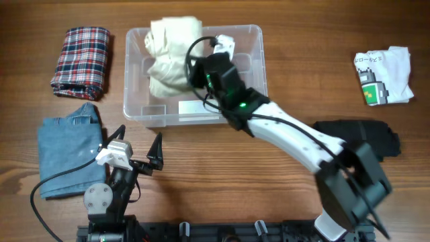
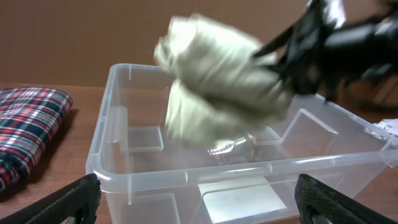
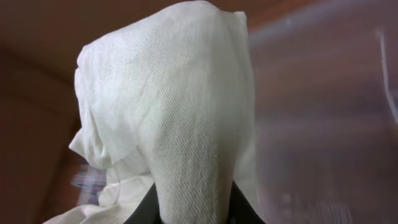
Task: Pack container
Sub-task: 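Lift the cream cloth and carry it left over the clear bin, then lower the cream cloth into the bin and open the right gripper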
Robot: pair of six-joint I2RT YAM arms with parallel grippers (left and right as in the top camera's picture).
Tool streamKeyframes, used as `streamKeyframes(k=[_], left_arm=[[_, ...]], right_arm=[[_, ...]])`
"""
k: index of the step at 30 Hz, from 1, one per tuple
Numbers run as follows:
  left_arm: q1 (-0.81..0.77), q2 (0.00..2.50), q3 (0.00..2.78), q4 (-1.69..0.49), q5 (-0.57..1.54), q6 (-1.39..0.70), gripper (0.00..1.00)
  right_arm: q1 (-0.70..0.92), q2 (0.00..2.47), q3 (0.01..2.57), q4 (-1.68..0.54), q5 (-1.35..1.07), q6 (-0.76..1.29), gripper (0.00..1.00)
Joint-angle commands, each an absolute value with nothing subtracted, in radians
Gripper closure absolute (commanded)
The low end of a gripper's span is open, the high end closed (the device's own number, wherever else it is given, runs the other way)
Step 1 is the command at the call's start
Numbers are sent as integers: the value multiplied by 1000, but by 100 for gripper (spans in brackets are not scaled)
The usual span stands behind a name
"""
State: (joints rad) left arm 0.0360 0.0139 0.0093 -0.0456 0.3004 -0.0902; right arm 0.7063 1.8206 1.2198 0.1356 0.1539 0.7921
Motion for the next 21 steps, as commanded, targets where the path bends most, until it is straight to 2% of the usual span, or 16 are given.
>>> streamKeyframes(k=[1,15,18,21], left_arm=[[44,7,6,-49,295,-78,0],[44,7,6,-49,295,-79,0],[44,7,6,-49,295,-78,0],[44,7,6,-49,295,-79,0]], right_arm=[[721,1863,1245,171,201,871,96],[746,1948,1245,224,130,945,95],[746,1958,1245,224,130,943,88],[746,1958,1245,224,119,911,87]])
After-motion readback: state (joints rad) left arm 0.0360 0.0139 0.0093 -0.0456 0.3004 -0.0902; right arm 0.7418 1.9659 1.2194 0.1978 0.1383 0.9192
